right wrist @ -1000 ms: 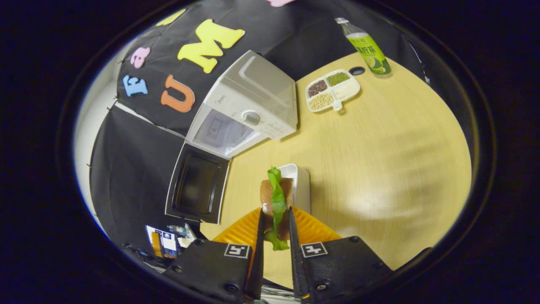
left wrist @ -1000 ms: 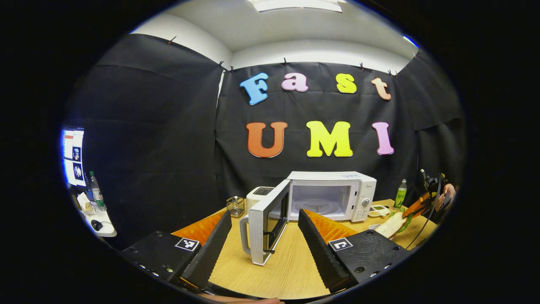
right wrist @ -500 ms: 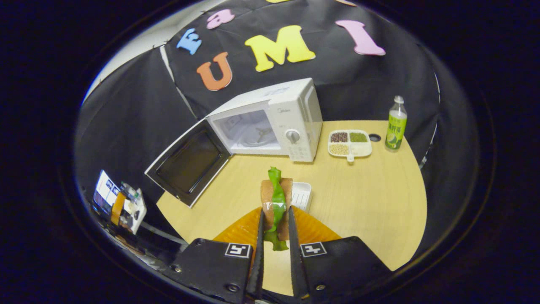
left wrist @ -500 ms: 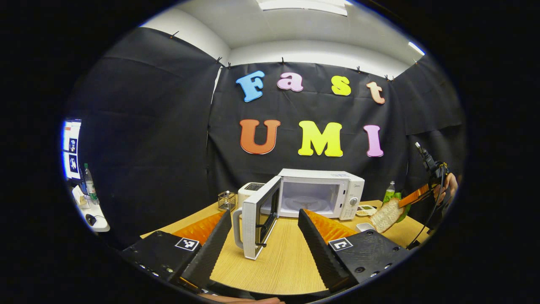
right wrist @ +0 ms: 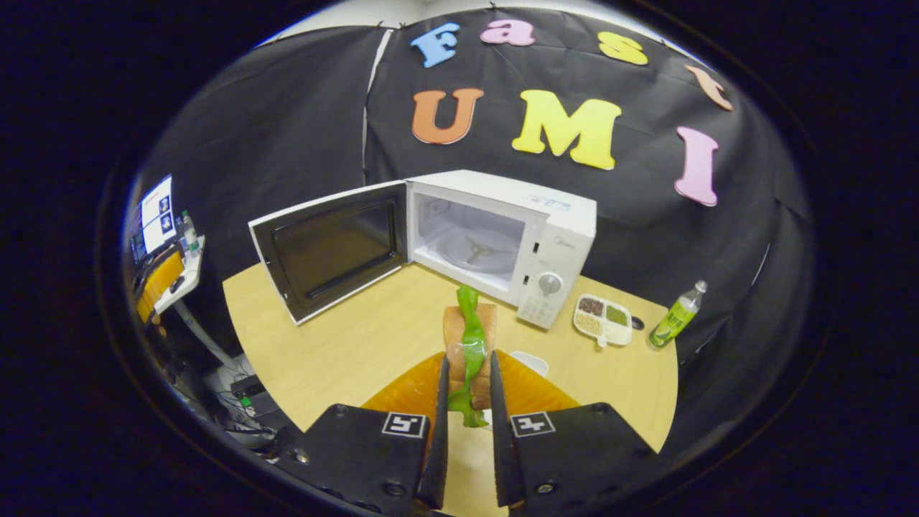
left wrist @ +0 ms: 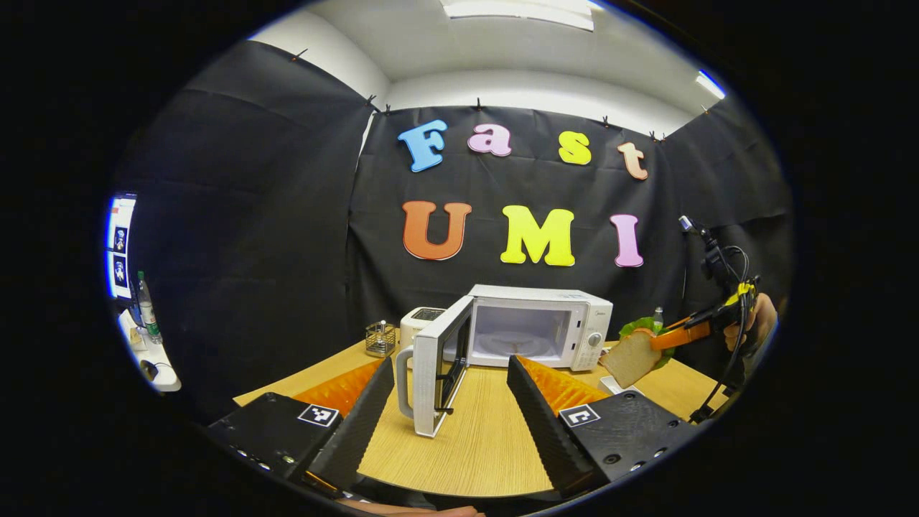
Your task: Open the microwave oven with the left hand, put the food in, and close the microwave oven.
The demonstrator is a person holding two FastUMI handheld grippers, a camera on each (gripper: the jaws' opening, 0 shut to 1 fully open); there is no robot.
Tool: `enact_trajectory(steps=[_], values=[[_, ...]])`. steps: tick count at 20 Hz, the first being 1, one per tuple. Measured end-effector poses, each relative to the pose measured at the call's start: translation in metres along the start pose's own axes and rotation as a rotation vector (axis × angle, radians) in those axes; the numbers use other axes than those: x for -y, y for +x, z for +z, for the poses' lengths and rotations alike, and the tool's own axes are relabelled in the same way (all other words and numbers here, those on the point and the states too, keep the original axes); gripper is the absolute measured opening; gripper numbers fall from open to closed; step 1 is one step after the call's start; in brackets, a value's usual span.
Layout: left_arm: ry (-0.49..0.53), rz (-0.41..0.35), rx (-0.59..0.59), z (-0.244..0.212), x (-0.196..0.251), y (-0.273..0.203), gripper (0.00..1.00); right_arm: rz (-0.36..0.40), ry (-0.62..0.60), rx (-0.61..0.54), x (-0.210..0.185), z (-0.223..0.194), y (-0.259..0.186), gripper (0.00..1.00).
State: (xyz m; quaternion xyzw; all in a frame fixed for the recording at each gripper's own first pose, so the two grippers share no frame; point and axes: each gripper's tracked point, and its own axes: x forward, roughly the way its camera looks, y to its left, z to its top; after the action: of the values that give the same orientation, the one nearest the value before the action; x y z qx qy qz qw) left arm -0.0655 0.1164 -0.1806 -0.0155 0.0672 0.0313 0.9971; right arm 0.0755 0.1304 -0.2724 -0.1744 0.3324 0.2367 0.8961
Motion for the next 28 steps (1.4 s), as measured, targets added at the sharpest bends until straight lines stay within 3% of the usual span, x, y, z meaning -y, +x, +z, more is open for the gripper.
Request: enact_trajectory(steps=[1,3,4,5,6,9,10,12,13,14,15,17,18,19,20,21,22,23,24,26,27,28], values=[[0.003,-0.002,0.001,0.0,-0.001,-0.001,0.95,-0.007,-0.014,0.013,-0.009,0.005,0.007,0.3],[0.013,-0.006,0.004,-0.001,-0.003,-0.002,0.95,-0.025,-0.043,0.039,-0.024,0.015,0.022,0.3],[0.016,-0.005,0.002,-0.002,-0.005,-0.001,0.95,-0.033,-0.058,0.054,-0.03,0.02,0.031,0.23],[0.015,-0.005,-0.001,-0.004,-0.007,0.0,0.95,-0.038,-0.068,0.068,-0.037,0.025,0.039,0.22],[0.012,-0.005,-0.004,-0.005,-0.009,0.001,0.95,-0.043,-0.068,0.082,-0.044,0.03,0.048,0.3],[0.003,-0.006,-0.008,-0.008,-0.012,0.007,0.95,-0.072,-0.024,0.128,-0.058,0.044,0.082,0.3],[0.004,-0.007,-0.007,-0.007,-0.012,0.008,0.95,-0.091,-0.012,0.153,-0.059,0.051,0.094,0.23],[0.008,-0.009,-0.005,-0.008,-0.012,0.012,0.95,-0.122,0.029,0.204,-0.065,0.063,0.119,0.23],[0.01,-0.01,-0.008,-0.009,-0.013,0.015,0.95,-0.127,0.063,0.226,-0.068,0.069,0.131,0.3],[0.012,-0.008,-0.009,-0.008,-0.014,0.018,0.95,-0.13,0.106,0.242,-0.071,0.075,0.145,0.3],[0.015,-0.007,-0.012,-0.008,-0.014,0.021,0.95,-0.132,0.158,0.253,-0.072,0.079,0.157,0.24],[0.02,-0.005,-0.022,-0.01,-0.017,0.025,0.95,-0.151,0.259,0.293,-0.068,0.091,0.181,0.24],[0.024,-0.007,-0.021,-0.007,-0.017,0.028,0.95,-0.166,0.307,0.309,-0.065,0.097,0.191,0.3],[0.028,-0.006,-0.012,-0.004,-0.018,0.03,0.95,-0.18,0.355,0.326,-0.061,0.102,0.2,0.3],[0.03,-0.001,-0.006,0.0,-0.022,0.03,0.95,-0.188,0.402,0.336,-0.057,0.107,0.211,0.23],[0.026,0.007,0.002,0.002,-0.026,0.034,0.95,-0.191,0.453,0.349,-0.054,0.112,0.221,0.23],[0.016,0.019,-0.003,0.005,-0.031,0.037,0.95,-0.193,0.5,0.368,-0.049,0.116,0.231,0.3],[0.004,0.032,-0.007,0.008,-0.034,0.04,0.95,-0.2,0.548,0.384,-0.044,0.119,0.239,0.3],[-0.008,0.043,0.01,0.017,-0.039,0.044,0.95,-0.209,0.591,0.405,-0.038,0.123,0.247,0.24],[-0.029,0.046,0.03,0.031,-0.041,0.05,0.95,-0.212,0.676,0.439,-0.029,0.131,0.265,0.23],[-0.031,0.039,0.037,0.036,-0.04,0.052,0.95,-0.205,0.724,0.452,-0.026,0.134,0.274,0.3],[-0.026,0.035,0.044,0.04,-0.039,0.054,0.95,-0.199,0.777,0.465,-0.021,0.139,0.283,0.3]])
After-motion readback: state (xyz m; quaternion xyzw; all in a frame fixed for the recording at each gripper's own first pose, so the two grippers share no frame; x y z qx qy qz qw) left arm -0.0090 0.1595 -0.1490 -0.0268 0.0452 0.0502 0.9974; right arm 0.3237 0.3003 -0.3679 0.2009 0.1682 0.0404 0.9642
